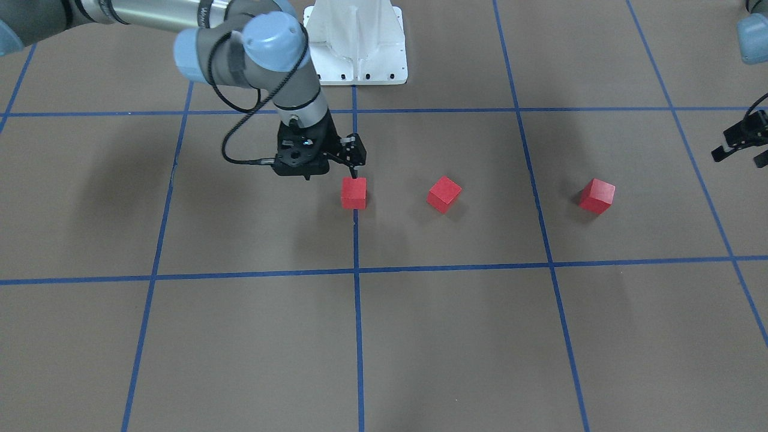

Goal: Form red blocks into L shape at center
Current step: 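Open the right gripper and lift away while the left arm reaches in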

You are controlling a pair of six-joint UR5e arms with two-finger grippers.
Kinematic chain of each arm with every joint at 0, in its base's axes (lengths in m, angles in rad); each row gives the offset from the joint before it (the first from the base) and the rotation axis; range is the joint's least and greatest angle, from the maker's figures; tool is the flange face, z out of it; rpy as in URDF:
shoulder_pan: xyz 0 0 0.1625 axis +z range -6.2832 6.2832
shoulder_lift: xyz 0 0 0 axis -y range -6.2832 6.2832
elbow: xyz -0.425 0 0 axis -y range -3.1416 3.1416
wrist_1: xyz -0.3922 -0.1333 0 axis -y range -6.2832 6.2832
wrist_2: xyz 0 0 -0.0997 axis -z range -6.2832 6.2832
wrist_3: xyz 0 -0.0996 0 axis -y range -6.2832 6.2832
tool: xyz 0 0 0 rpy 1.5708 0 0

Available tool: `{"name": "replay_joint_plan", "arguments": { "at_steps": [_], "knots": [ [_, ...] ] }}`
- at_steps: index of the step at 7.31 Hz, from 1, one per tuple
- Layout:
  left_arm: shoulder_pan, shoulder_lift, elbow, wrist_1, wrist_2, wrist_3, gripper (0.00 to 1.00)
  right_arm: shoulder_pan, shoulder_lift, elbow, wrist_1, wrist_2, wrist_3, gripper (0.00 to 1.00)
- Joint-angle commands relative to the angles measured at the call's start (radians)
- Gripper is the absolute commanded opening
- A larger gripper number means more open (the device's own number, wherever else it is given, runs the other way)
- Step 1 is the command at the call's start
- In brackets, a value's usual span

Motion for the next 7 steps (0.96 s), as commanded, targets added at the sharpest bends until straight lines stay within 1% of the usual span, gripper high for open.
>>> {"name": "replay_joint_plan", "arguments": {
  "at_steps": [1,2,3,5,6,7],
  "knots": [
    [0.205,-0.077,-0.011,-0.162,0.115,-0.519,1.0,0.145,-0.167,0.131,-0.002,0.149,-0.132,1.0],
    [0.33,-0.164,-0.008,-0.156,0.191,-0.748,1.0,0.179,-0.202,0.131,-0.001,0.157,-0.172,1.0],
    [0.423,-0.224,-0.007,-0.152,0.243,-0.887,1.0,0.195,-0.222,0.131,0.001,0.158,-0.207,1.0],
    [0.511,-0.316,0.01,-0.152,0.262,-1.296,1.0,0.204,-0.244,0.116,0.001,0.151,-0.249,1.0],
    [0.578,-0.343,0.03,-0.14,0.271,-1.342,1.0,0.204,-0.25,0.111,0.001,0.149,-0.26,1.0],
    [0.6,-0.428,0.097,-0.13,0.304,-1.433,1.0,0.202,-0.253,0.109,0.001,0.148,-0.26,1.0]
  ]
}}
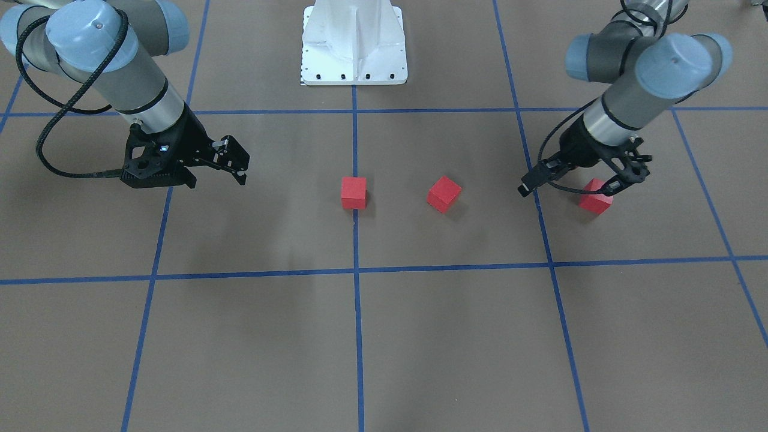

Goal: Form red blocks into L shape at center
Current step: 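Grasp the middle red cube with the left gripper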

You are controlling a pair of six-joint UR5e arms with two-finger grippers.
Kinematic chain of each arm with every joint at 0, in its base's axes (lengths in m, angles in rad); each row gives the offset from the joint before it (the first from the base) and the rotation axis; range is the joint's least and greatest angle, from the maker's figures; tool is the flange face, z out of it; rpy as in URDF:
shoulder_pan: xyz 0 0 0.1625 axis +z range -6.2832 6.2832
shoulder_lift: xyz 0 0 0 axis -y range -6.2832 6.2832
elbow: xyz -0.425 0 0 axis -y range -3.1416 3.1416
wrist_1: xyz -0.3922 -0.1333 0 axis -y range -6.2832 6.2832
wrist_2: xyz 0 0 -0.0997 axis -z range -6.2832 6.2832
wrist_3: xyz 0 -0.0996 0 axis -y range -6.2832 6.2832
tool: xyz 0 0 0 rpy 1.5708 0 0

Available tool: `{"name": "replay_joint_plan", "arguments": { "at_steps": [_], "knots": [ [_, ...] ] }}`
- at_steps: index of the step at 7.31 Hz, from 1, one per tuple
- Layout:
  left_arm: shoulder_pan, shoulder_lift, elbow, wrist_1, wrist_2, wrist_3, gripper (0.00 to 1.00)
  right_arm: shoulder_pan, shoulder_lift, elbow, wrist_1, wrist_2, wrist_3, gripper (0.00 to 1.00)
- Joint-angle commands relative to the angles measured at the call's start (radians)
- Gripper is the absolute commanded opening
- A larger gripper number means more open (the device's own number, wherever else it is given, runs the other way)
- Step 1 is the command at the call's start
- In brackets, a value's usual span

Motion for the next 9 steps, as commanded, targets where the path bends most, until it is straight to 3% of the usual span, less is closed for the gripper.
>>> {"name": "replay_joint_plan", "arguments": {
  "at_steps": [1,9],
  "knots": [
    [0.085,-0.118,0.103,0.013,0.034,-0.166,1.0,0.0,-0.006,-0.004,0.0,-0.002,-0.009,1.0],
    [0.142,-0.16,0.155,0.011,0.092,-0.156,0.98,-0.002,-0.008,-0.012,0.002,-0.004,-0.007,1.0]
  ]
}}
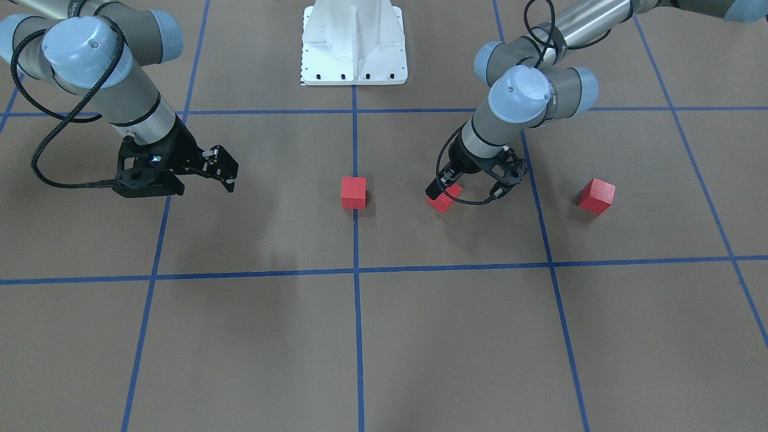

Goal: Form red blocks into L shape at center
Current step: 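Grasp the middle red cube with the left gripper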

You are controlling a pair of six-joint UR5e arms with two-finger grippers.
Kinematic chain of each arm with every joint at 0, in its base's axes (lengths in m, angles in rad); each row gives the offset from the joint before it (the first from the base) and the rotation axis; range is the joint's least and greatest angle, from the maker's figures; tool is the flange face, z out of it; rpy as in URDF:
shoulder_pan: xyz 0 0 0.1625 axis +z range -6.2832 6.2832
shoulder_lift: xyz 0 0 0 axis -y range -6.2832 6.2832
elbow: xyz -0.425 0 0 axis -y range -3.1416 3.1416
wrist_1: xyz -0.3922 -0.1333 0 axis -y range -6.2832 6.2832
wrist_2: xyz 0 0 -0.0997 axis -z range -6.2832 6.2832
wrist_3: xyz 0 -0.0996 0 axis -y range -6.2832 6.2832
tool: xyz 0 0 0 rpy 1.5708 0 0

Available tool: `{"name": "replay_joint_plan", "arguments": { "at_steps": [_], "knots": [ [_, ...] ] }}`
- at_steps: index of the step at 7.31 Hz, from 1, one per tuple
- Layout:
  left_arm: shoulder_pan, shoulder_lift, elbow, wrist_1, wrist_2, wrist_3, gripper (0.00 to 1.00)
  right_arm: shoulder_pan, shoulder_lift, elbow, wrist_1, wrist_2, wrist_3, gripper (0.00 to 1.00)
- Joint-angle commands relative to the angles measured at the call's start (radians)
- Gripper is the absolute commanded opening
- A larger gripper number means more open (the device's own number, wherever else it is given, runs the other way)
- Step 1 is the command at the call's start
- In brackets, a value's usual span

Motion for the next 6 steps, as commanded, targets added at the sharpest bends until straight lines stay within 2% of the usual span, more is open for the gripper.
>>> {"name": "replay_joint_plan", "arguments": {
  "at_steps": [1,4,5,6],
  "knots": [
    [0.0,-0.003,0.009,0.0,0.003,0.002,0.89,0.0,0.0,-0.002,-0.001,0.0,-0.001,1.0],
    [-0.006,-0.003,0.037,-0.003,0.044,0.005,0.8,0.0,0.0,-0.002,-0.001,0.0,0.001,1.0],
    [-0.008,-0.003,0.038,-0.002,0.046,0.005,0.7,0.0,0.0,-0.002,-0.001,-0.002,0.001,1.0],
    [-0.008,-0.003,0.037,0.0,0.046,0.005,0.24,0.0,0.0,-0.002,-0.001,0.0,0.001,1.0]
  ]
}}
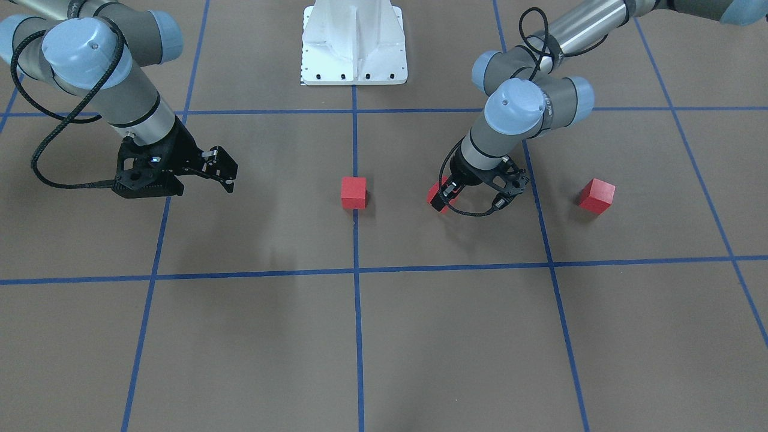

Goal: Form red blocks into L shape at center
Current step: 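Grasp the middle red cube with the left gripper, then carry the red cube with the left gripper beside the center cube, farther from the robot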

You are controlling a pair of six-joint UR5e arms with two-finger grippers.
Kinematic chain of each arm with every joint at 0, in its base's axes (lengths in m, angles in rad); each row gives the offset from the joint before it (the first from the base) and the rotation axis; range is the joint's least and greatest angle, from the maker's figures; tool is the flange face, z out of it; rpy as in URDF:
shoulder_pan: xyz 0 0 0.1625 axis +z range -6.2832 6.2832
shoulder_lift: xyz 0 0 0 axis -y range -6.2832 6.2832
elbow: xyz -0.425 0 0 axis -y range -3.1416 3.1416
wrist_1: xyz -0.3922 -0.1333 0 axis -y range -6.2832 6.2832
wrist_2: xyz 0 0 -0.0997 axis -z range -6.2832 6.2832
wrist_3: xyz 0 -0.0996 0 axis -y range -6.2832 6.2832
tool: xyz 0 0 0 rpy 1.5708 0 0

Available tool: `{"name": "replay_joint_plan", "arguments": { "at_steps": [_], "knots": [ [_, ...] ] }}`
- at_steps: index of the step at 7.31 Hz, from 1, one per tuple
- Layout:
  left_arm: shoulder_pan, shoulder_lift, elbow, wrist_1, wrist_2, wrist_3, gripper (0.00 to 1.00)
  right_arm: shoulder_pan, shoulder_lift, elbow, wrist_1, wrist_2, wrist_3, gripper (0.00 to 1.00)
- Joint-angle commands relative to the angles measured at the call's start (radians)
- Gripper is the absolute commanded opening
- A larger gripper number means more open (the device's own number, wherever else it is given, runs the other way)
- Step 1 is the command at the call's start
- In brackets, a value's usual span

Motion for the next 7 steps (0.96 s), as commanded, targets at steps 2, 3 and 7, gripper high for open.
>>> {"name": "replay_joint_plan", "arguments": {
  "at_steps": [2,3,7],
  "knots": [
    [0.0,-0.003,-0.003,-0.003,0.002,0.0,0.0,-0.002,0.0,-0.002,0.001,-0.001,0.002,1.0],
    [-0.012,-0.047,-0.012,0.002,0.015,0.068,0.0,0.0,0.002,0.001,0.002,-0.001,0.0,1.0],
    [-0.05,-0.263,0.119,0.034,0.054,0.784,0.0,0.011,0.003,0.005,0.002,-0.013,0.0,1.0]
  ]
}}
